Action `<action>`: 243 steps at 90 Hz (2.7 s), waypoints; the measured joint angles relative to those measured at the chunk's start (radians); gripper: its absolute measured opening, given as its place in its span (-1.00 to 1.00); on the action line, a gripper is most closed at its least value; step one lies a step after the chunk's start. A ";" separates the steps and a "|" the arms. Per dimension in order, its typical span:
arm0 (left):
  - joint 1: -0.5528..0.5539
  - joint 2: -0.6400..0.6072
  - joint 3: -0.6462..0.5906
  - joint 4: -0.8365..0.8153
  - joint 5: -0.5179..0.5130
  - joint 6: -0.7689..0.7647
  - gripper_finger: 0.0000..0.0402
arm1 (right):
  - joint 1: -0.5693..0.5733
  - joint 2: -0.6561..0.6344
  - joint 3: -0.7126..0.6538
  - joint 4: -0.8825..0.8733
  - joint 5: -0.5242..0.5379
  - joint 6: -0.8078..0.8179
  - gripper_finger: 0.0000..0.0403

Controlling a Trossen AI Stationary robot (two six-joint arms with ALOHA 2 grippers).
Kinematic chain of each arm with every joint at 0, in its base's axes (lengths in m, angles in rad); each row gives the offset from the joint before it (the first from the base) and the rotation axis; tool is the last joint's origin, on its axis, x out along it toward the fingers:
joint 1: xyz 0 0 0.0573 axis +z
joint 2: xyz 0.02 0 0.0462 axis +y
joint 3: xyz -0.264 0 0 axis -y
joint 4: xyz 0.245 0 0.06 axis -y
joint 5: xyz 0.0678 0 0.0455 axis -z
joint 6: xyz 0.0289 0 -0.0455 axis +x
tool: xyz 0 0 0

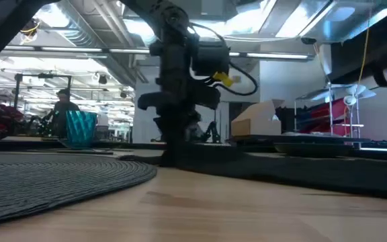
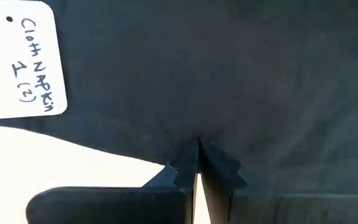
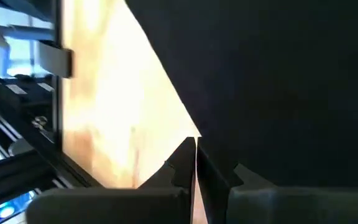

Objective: Set table place
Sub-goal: Fold the black table napkin

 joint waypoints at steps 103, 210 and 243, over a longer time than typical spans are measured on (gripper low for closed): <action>-0.136 -0.029 -0.055 0.021 -0.002 -0.279 -1.00 | -0.002 0.004 0.011 -0.289 0.251 0.031 -1.00; -0.237 -0.306 -0.143 0.073 -0.288 -0.369 -1.00 | -0.007 -0.116 0.133 -0.639 0.808 0.330 -1.00; -0.196 -0.201 -0.142 0.116 -0.203 -0.306 -1.00 | -0.103 -0.087 0.124 -0.428 0.801 0.126 -1.00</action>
